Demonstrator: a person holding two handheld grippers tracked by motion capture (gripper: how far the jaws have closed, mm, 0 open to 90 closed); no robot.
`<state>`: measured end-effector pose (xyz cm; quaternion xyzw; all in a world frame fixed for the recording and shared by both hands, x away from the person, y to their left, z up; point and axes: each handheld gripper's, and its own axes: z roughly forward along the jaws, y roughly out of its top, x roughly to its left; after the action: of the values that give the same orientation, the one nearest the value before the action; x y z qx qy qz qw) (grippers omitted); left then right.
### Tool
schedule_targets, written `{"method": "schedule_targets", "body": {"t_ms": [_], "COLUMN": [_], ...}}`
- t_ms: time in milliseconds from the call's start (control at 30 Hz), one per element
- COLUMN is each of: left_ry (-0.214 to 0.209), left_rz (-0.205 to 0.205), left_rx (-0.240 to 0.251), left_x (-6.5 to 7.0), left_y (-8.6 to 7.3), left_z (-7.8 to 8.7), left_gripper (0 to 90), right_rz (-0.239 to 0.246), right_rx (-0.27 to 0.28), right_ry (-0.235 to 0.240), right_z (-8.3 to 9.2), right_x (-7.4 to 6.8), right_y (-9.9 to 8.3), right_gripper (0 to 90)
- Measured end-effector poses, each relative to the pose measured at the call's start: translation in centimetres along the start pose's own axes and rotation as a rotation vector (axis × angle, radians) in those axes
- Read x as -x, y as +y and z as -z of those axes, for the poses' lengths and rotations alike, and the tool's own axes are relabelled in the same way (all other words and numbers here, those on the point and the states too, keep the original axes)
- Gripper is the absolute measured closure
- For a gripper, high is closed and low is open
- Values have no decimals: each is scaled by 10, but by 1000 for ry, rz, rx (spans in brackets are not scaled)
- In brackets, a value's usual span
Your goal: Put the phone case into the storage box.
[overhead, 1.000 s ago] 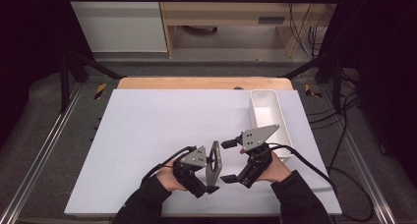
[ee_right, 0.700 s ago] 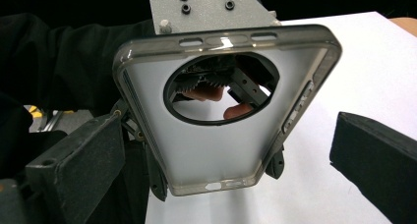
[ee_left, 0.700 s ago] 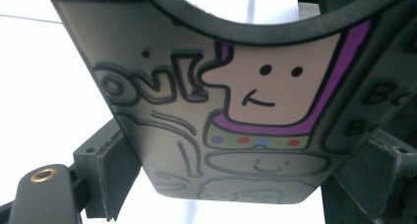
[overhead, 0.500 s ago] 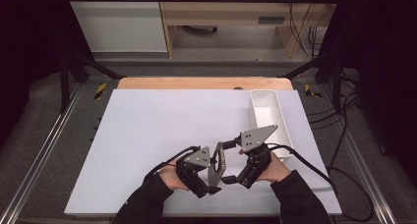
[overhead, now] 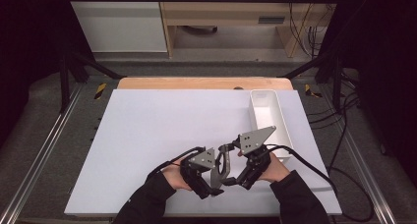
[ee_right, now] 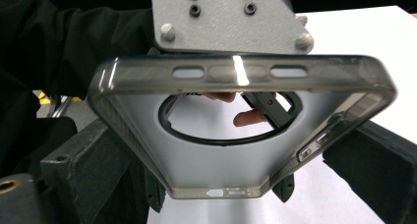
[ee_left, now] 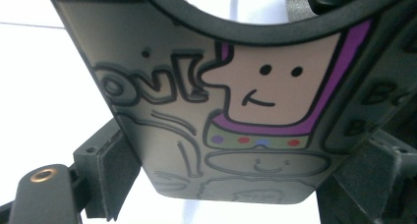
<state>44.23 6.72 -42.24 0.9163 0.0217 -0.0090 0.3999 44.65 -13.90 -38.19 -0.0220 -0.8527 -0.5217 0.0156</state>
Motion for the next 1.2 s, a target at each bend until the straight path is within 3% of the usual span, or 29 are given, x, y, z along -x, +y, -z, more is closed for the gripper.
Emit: {"method": "schedule_targets", "body": {"t_ms": [167,833,967,1200], "left_ry": [-4,-6,5,17], "left_rz": [-6,-10,-26,-8], "left_rx": [-2,11,4,18], "left_x": [1,2,3,3], "left_y": [0,-1,-1,-1], "left_z": [0,-1,-2,1], "left_gripper": [116,110,98,71], "right_rz": [7,11,5,0], "right_rx": [1,-4,-8,-11], "right_ry": [11,6,6,-4], "right_z": [0,2,2,3], "right_x": [0,-1,-1,-1], "right_y": [0,0,0,1], "right_gripper": [109,125,126,126]}}
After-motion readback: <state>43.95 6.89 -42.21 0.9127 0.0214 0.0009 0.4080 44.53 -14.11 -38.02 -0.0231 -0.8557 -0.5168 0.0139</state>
